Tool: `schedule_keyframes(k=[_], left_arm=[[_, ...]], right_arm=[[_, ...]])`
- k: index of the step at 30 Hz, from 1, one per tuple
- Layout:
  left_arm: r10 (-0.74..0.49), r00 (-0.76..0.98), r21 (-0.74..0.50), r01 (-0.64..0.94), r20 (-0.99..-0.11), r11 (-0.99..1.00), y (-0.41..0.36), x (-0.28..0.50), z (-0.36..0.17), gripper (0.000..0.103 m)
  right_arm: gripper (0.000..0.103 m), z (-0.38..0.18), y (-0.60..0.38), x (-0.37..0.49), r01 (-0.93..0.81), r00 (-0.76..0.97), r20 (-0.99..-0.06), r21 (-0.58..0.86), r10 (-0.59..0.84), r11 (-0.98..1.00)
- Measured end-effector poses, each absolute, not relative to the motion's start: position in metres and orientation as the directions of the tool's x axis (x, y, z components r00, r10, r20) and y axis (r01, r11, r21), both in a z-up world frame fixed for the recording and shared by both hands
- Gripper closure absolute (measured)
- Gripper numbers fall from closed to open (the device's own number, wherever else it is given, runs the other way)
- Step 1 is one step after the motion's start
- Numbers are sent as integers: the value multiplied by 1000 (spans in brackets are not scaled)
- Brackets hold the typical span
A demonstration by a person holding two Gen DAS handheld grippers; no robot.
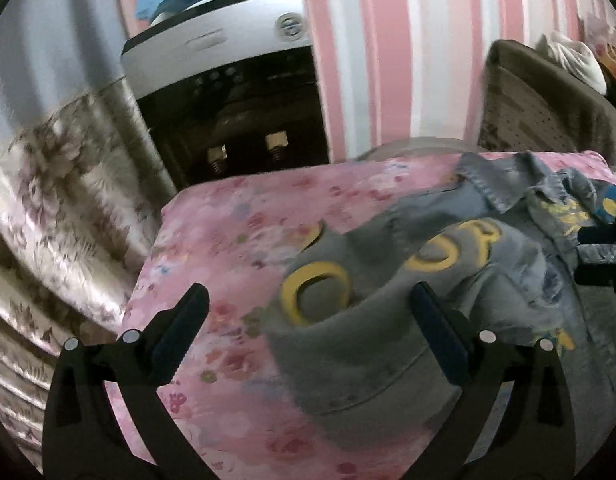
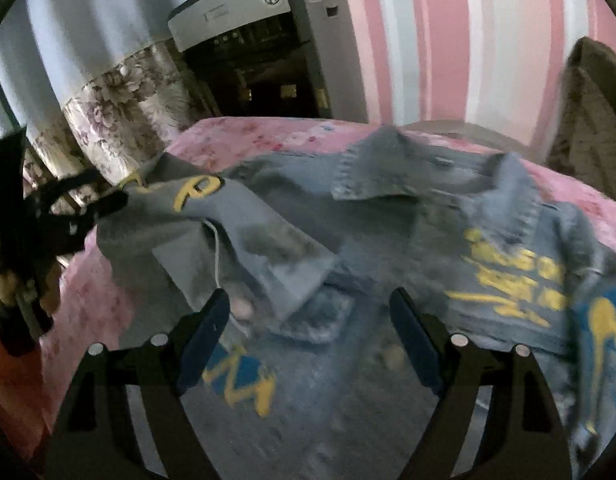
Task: Fold large clothes
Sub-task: 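Smooth the folded jacket flat with both tools and release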
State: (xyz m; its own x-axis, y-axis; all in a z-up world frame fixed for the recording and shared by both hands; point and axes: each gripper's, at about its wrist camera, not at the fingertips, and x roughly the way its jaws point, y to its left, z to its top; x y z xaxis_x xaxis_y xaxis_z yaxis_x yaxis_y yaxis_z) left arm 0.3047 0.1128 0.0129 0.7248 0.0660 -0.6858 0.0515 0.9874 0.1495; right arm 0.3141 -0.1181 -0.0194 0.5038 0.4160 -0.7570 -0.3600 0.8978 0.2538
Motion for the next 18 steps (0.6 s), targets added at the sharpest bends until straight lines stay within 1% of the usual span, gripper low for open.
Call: schedule_keyframes(k=[2, 3, 5, 6, 7, 8, 9, 12, 13, 15, 17, 18], left_arm=[[52, 714, 126, 51, -699, 991, 119, 306, 4, 3], [42, 706, 113, 54, -707, 992, 121, 308, -2, 3], [33, 695, 106, 62, -718, 992, 121, 311, -12, 3], [33, 689, 107, 65, -724, 992, 119, 313, -18, 3], [32, 686, 107, 67, -727, 992, 118, 314, -21, 3], [32, 683, 109, 69, -730, 992, 116, 314, -24, 3], [37, 685, 117, 71, -728, 991, 114, 314, -25, 3], [44, 709, 137, 74, -703, 988, 108, 306, -14, 3], [40, 719, 134, 74, -693, 988, 108, 304, -9, 3], [11, 743, 108, 83, -669, 991, 110, 297, 7, 3], [-21, 752, 67, 86, -659, 994, 112, 294, 20, 3], [-37, 752, 50, 93, -658, 994, 113, 293, 23, 3]], right_arm=[[24, -30, -108, 326, -355, 464, -769, 292, 439, 888], [32, -35, -104, 331, -349, 452, -773, 305, 444, 886], [41, -48, -97, 339, -342, 413, -782, 342, 466, 876], [52, -52, -94, 343, -336, 401, -780, 363, 480, 869], [75, -57, -91, 346, -331, 392, -779, 377, 490, 865], [89, -58, -88, 347, -326, 409, -784, 352, 467, 877], [97, -57, -87, 348, -330, 425, -779, 342, 462, 880], [98, -38, -95, 340, -332, 503, -756, 278, 419, 901], [98, -24, -102, 332, -333, 553, -746, 209, 370, 919], [98, -4, -119, 326, -320, 601, -742, 116, 297, 940], [98, 18, -146, 315, -249, 678, -722, -47, 139, 967], [98, 23, -155, 312, -223, 694, -714, -95, 90, 970]])
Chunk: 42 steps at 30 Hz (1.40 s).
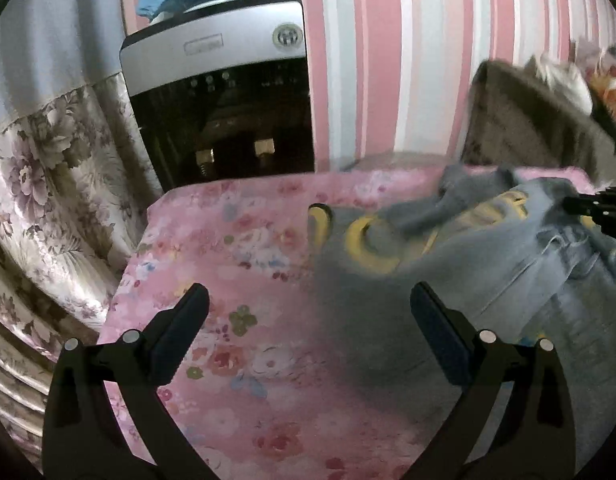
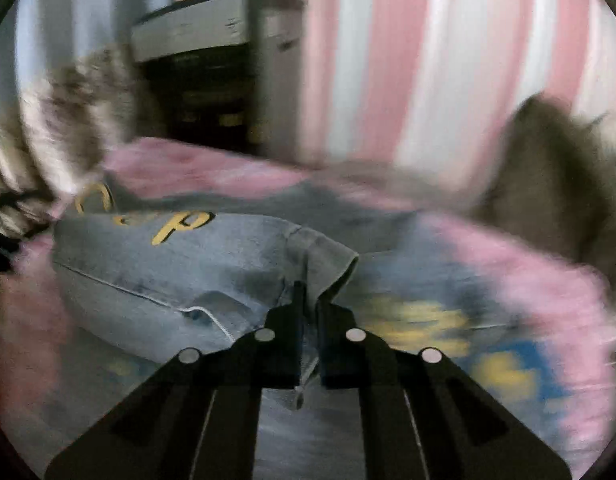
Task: Fold large clothes
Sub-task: 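Smooth the folded jacket flat with both tools and release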
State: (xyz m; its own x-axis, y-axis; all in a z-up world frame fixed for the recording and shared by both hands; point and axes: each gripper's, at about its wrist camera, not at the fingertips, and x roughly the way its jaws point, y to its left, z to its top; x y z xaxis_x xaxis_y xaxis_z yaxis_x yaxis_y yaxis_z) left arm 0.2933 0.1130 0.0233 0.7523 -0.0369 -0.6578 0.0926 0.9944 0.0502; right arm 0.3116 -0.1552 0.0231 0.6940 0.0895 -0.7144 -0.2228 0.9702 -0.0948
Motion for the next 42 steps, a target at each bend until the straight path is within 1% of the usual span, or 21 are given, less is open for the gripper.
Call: schedule_keyframes(k=[3, 6, 7, 9, 13, 14, 17, 18, 19, 20, 23, 25, 27, 29, 30, 31, 33, 34, 36, 39, 42], left_arm=[[-61, 745, 13, 93, -665, 996, 112, 300, 27, 3], [-76, 720, -4, 101, -690, 995, 102, 312, 21, 3], [-87, 711, -12, 110, -698, 994, 97, 315, 19, 3], [-113, 685, -22, 140, -720, 990, 82, 324, 12, 3], [-130, 651, -13, 181, -748, 983, 48, 339, 2, 3], [-132, 649, -2, 196, -750, 981, 38, 341, 1, 3], [-124, 640, 46, 242, -758, 969, 11, 347, -7, 3], [-108, 627, 70, 252, -772, 965, 1, 352, -14, 3], [-87, 620, 93, 252, -780, 963, -4, 356, -20, 3], [-54, 612, 130, 252, -789, 959, -11, 360, -28, 3], [-4, 597, 179, 248, -803, 952, -18, 367, -43, 3], [-1, 585, 179, 249, -811, 952, -16, 370, -51, 3], [-7, 587, 168, 243, -809, 955, -13, 369, -52, 3], [-17, 604, 160, 239, -797, 958, -10, 365, -45, 3], [-20, 619, 160, 234, -785, 959, -8, 361, -40, 3], [-19, 634, 162, 227, -773, 960, -6, 356, -34, 3], [-26, 655, 158, 220, -755, 963, -3, 348, -24, 3], [-35, 663, 151, 222, -748, 963, -2, 342, -20, 3], [-46, 678, 148, 226, -734, 963, 0, 332, -11, 3], [-57, 703, 154, 233, -709, 960, 0, 313, -3, 3], [-50, 715, 177, 238, -697, 955, -3, 300, 0, 3]], right_arm=[[98, 28, -205, 308, -105, 674, -736, -182, -65, 978], [98, 23, -237, 305, 1, 652, -726, -287, -218, 958], [98, 20, -248, 303, 31, 640, -732, -281, -235, 959], [98, 13, -257, 301, 16, 624, -765, -194, -162, 981], [98, 3, -253, 300, -73, 610, -792, -63, -5, 995], [98, 1, -250, 299, -87, 605, -796, -62, 3, 994], [98, -7, -249, 306, -87, 595, -801, -146, -66, 985], [98, -11, -253, 312, -55, 595, -789, -229, -152, 972], [98, -15, -255, 315, -42, 591, -780, -284, -205, 958], [98, -20, -262, 319, -37, 578, -783, -304, -228, 952], [97, -36, -283, 329, -19, 538, -812, -281, -227, 960], [96, -43, -289, 331, -14, 528, -825, -245, -201, 969], [92, -36, -291, 325, -25, 553, -819, -200, -153, 979], [74, -23, -296, 316, -50, 572, -817, -120, -70, 992], [59, -17, -298, 310, -52, 583, -811, -90, -43, 995], [53, -6, -301, 301, -53, 609, -793, -53, -10, 997], [53, 14, -307, 281, -59, 654, -757, -18, 25, 998], [53, 24, -310, 268, -50, 674, -738, -24, 16, 998], [51, 38, -320, 243, -19, 708, -705, -56, -26, 998], [48, 43, -341, 216, 22, 720, -689, -91, -79, 996], [48, 43, -369, 177, 71, 713, -686, -138, -147, 988]])
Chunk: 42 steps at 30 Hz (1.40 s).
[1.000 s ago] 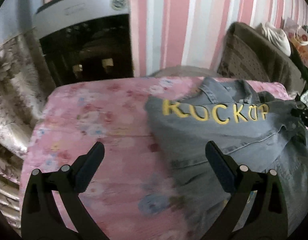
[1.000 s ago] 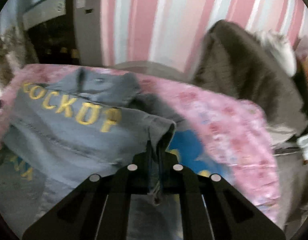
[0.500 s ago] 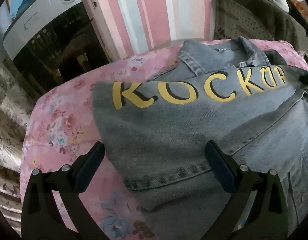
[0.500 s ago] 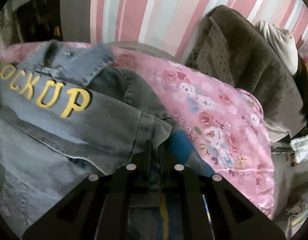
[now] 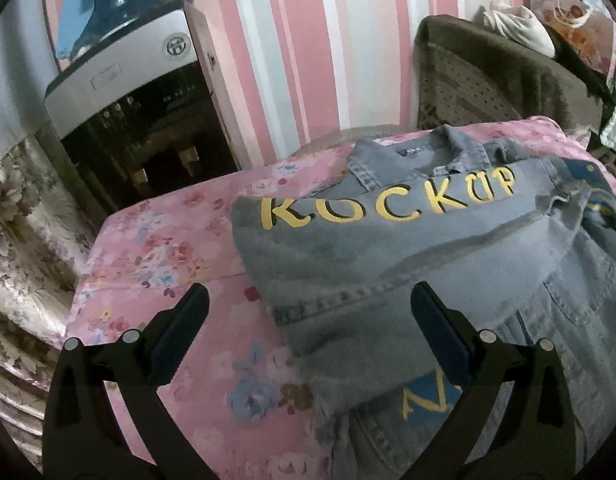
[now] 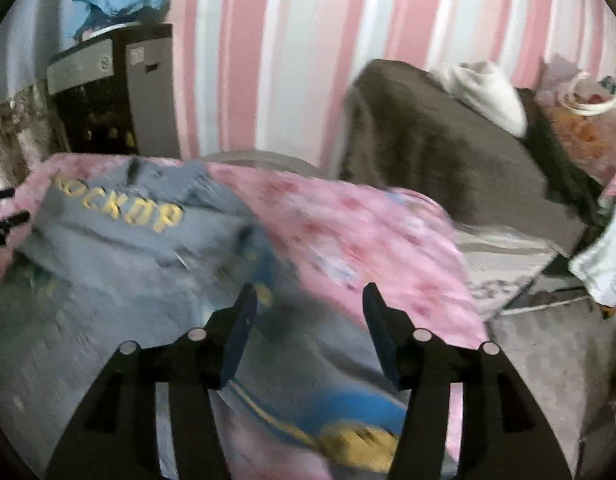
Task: Fold large clothes
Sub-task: 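Smooth the folded jacket flat with both tools and release, then grasp the blue-patch sleeve with the right tool and fold it across the back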
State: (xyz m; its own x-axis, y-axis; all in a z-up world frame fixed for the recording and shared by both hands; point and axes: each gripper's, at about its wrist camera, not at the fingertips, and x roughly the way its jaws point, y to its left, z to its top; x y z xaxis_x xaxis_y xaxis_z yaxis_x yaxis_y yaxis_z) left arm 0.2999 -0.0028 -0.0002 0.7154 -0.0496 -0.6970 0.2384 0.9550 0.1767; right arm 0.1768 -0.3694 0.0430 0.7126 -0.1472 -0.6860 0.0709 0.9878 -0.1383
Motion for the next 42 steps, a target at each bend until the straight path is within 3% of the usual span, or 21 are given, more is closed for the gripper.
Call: schedule_keyframes(k=[5, 12, 15, 17, 18, 20, 23, 28, 32, 38, 40, 42], left_arm=[[-48, 724, 208, 260, -688, 943, -8, 286, 0, 3], [-88, 703, 145, 265, -705, 953, -14, 284, -7, 3], [-86, 703, 145, 262, -706, 954, -18, 285, -9, 3], [-90, 700, 137, 261, -708, 956, -19, 285, -9, 3], [-90, 699, 135, 260, -709, 956, -19, 285, -9, 3], [-86, 700, 140, 259, -709, 956, -19, 285, -9, 3], [-72, 708, 156, 252, -702, 955, -18, 285, -8, 3], [-45, 716, 174, 229, -696, 958, -11, 289, -6, 3], [-45, 702, 152, 216, -710, 965, -4, 295, -9, 3], [-15, 709, 203, 222, -705, 954, -6, 297, -11, 3], [-4, 714, 227, 228, -700, 947, -6, 297, -10, 3], [7, 721, 240, 221, -693, 945, -4, 298, -10, 3]], right_arm=[[47, 46, -411, 126, 117, 694, -699, -128, -173, 985], [47, 20, -431, 84, 162, 624, -748, -156, -224, 974], [47, -1, -449, 87, 218, 593, -787, -51, -173, 975], [66, -12, -456, 91, 228, 584, -802, 12, -127, 974], [100, -17, -459, 96, 234, 584, -804, 35, -112, 972], [101, -20, -464, 106, 284, 582, -790, -24, -193, 958], [102, 3, -488, 117, 428, 579, -697, -183, -424, 885], [102, 44, -515, 152, 507, 550, -557, -368, -622, 779], [102, 39, -553, 173, 530, 528, -644, -259, -553, 807], [102, 43, -577, 194, 607, 470, -615, -296, -633, 737], [102, 55, -591, 205, 630, 464, -636, -252, -616, 735], [102, 44, -598, 234, 604, 387, -699, -300, -601, 738]])
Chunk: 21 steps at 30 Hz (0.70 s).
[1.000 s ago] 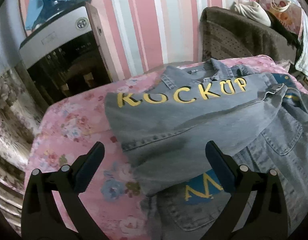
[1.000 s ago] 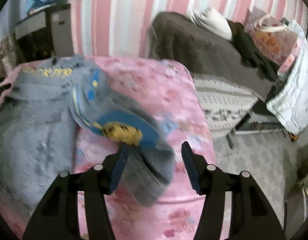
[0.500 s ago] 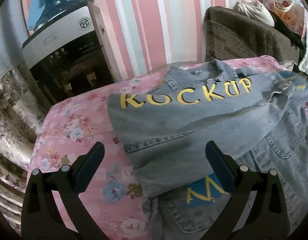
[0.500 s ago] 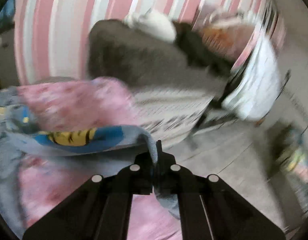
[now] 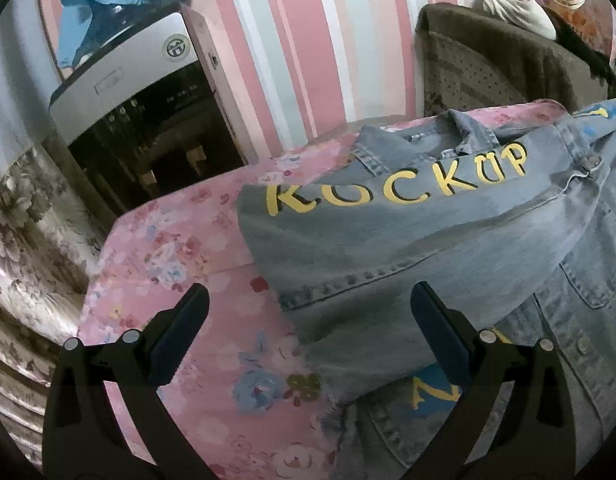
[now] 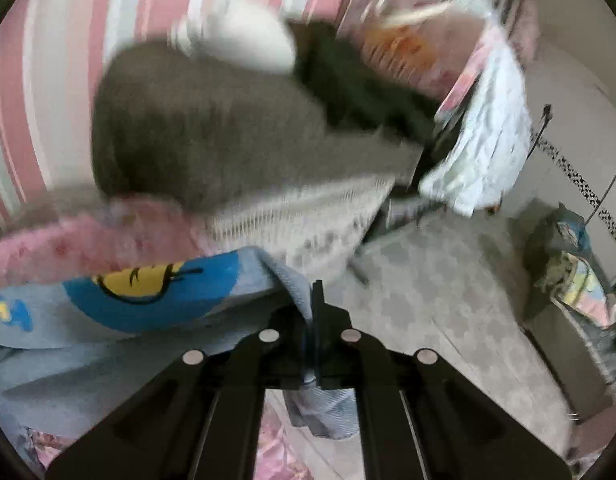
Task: Fold large clothes
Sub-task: 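Grasp the blue-patch sleeve with the right tool and fold it across the back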
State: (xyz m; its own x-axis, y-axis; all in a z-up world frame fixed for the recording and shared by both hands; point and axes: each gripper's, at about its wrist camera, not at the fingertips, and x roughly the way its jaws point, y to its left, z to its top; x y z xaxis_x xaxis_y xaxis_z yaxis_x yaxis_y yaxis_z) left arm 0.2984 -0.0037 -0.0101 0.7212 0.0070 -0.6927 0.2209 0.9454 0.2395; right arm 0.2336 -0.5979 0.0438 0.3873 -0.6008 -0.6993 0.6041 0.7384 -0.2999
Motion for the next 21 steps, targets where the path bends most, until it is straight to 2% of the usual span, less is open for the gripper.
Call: schedule_keyframes(k=[2, 11, 12, 15, 21], left_arm=[[3, 718, 228, 217, -696, 949, -2, 301, -11, 3], [-6, 708, 226, 233, -706, 946, -9, 310, -18, 3], [-18, 708, 214, 238, -706, 947, -10, 310, -18, 3], [-40, 708, 197, 251, -705, 948, -13, 308, -17, 3], [-59, 714, 194, 268, -697, 943, -19, 301, -12, 3]], right_arm=[[102, 32, -600, 251, 581, 342, -727, -336, -596, 742], [101, 41, -569, 237, 527, 381, -834, -160, -400, 835], [98, 44, -561, 232, 509, 394, -842, -135, -370, 850], [97, 54, -538, 215, 426, 484, -858, 61, -170, 903], [97, 64, -472, 216, 222, 564, -815, 304, 133, 926]])
